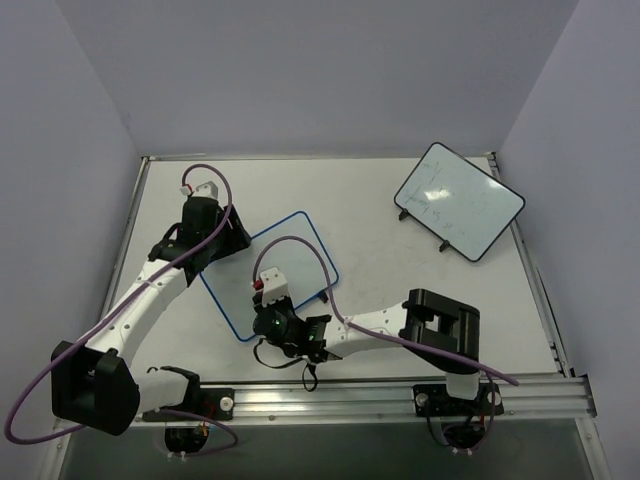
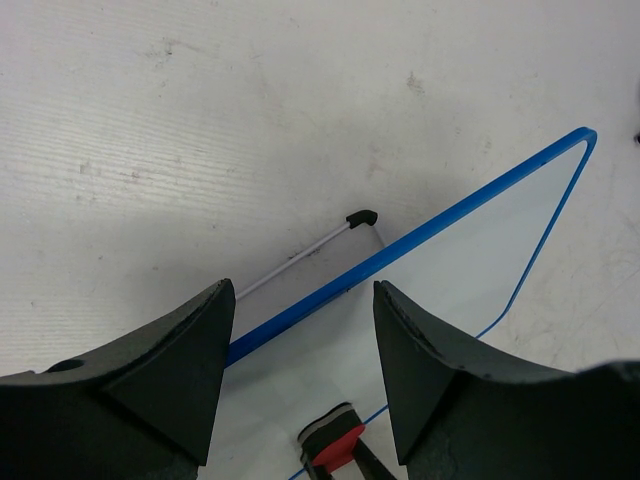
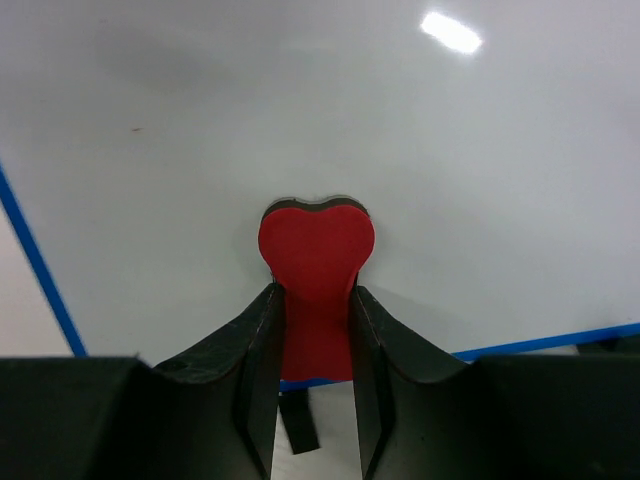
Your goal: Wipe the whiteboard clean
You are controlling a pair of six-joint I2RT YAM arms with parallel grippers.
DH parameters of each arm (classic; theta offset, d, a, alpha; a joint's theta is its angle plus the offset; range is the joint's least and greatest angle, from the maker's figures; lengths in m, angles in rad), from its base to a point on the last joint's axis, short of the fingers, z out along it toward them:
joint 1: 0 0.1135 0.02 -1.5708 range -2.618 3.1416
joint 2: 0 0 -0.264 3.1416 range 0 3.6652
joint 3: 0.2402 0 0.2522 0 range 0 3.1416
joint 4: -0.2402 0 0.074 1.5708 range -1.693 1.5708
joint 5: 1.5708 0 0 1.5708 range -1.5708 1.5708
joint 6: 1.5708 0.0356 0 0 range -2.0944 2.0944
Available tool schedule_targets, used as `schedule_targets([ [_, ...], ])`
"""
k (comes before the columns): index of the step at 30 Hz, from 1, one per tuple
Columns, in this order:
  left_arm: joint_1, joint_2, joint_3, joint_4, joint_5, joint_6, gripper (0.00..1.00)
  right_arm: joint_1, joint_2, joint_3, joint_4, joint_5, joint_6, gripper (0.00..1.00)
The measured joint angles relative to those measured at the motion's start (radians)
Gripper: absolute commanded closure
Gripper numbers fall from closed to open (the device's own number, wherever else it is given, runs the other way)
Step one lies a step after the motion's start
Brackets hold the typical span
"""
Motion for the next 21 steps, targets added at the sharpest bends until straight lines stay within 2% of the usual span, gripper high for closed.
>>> schedule_targets([
  [10, -0.005, 0.004, 0.004, -0.002, -0.006, 0.000, 0.34, -0.108, -0.107, -0.151, 0.014, -0.008, 0.032, 1.00],
  [21, -0.006, 0.004, 0.004, -0.003, -0.012, 0.000, 0.34, -0.106, -0.098, -0.124, -0.017, -0.001, 0.019, 1.00],
])
